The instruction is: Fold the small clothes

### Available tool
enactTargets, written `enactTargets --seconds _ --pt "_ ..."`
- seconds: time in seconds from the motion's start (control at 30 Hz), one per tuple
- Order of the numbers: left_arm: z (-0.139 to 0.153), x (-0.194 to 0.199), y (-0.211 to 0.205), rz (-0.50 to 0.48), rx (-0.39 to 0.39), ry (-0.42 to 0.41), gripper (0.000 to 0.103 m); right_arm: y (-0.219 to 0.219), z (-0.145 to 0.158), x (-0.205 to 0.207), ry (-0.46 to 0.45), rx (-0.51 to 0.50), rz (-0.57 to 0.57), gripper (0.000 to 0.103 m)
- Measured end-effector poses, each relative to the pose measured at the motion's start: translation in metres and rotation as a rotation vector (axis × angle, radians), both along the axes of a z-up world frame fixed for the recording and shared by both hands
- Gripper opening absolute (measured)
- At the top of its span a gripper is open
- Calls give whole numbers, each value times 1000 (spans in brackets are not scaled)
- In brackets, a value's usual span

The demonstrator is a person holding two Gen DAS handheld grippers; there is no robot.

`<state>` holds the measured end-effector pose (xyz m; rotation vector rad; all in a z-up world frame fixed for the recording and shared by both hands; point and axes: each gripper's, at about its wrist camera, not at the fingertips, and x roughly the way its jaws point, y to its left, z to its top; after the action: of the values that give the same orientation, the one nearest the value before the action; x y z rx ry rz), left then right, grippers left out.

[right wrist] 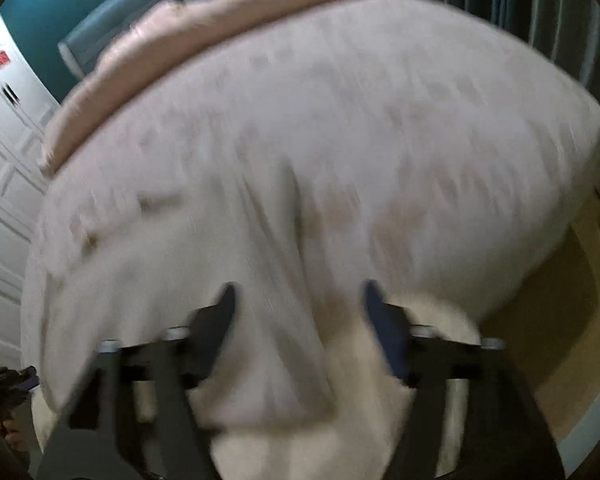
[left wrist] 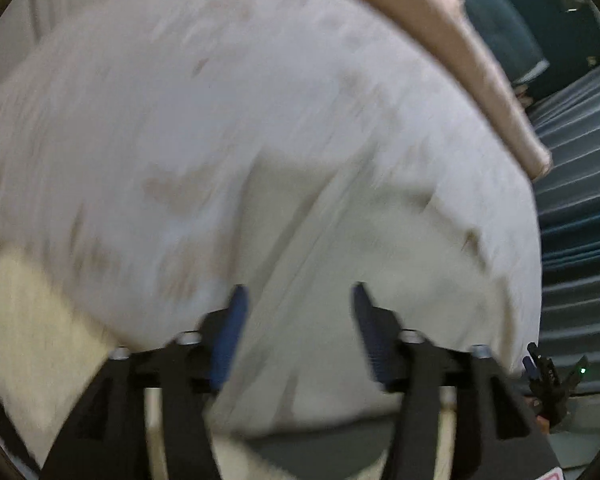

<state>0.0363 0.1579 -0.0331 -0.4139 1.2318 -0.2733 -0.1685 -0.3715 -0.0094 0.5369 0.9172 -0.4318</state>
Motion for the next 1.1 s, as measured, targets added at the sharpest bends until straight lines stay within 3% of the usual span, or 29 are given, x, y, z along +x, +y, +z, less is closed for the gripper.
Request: enactTargets --seconds 0.03,0.17,0.3,0.33,0.37,0.4,0.43,0.53,0.57,0.6,0.67,0.7,0.77,0.8,0.83,0.93,1.0,1.03,1.1 --pt "0 13 -7 -5 1 -21 78 -3 6 18 -32 -23 10 73" --pt "-25 56 -45 -24 -84 11 79 -7 -9 83 -59 -32 48 76" --pt "-65 78 -70 -7 -37 57 76 3 -49 127 17 -18 67 75" --pt "-67 79 -74 -20 -14 35 68 9 -55 133 28 -19 75 65" --pt "-64 79 -77 -42 20 14 49 13 -61 134 34 -22 91 57" --pt "-59 77 -76 -72 54 1 19 18 -62 137 36 -16 119 35" --pt "-53 75 -75 -90 81 -19 8 21 -59 137 29 -13 136 11" --pt "-23 70 -54 -68 55 -108 8 27 -21 116 -147 19 166 10" --pt "-19 67 -47 -61 57 -118 8 24 -1 105 -249 45 166 10" --pt "-18 68 -44 -52 62 -118 8 18 17 92 -337 60 156 10" --pt "-34 76 -43 -52 90 -75 8 6 26 81 -382 38 120 10" --pt "-53 83 -46 -55 111 -40 8 -1 12 85 -317 2 105 11" --pt "-81 89 -47 -56 149 20 10 -14 -48 108 -21 -83 85 11" --pt "-84 89 -46 -41 140 13 11 -19 -71 114 63 -57 82 11" --pt "-79 89 -45 -29 131 8 13 -23 -86 115 92 -19 67 11" --pt "-57 81 -41 -11 97 -22 17 -21 -60 109 18 -10 7 19" --pt "-36 67 -41 -2 94 -62 13 -9 -32 101 -8 -101 -31 23" --pt "-26 58 -45 -9 91 -86 13 8 -16 97 -38 -142 -6 24" --pt "-8 40 -60 -56 65 -119 17 34 -2 96 -89 -111 81 24"
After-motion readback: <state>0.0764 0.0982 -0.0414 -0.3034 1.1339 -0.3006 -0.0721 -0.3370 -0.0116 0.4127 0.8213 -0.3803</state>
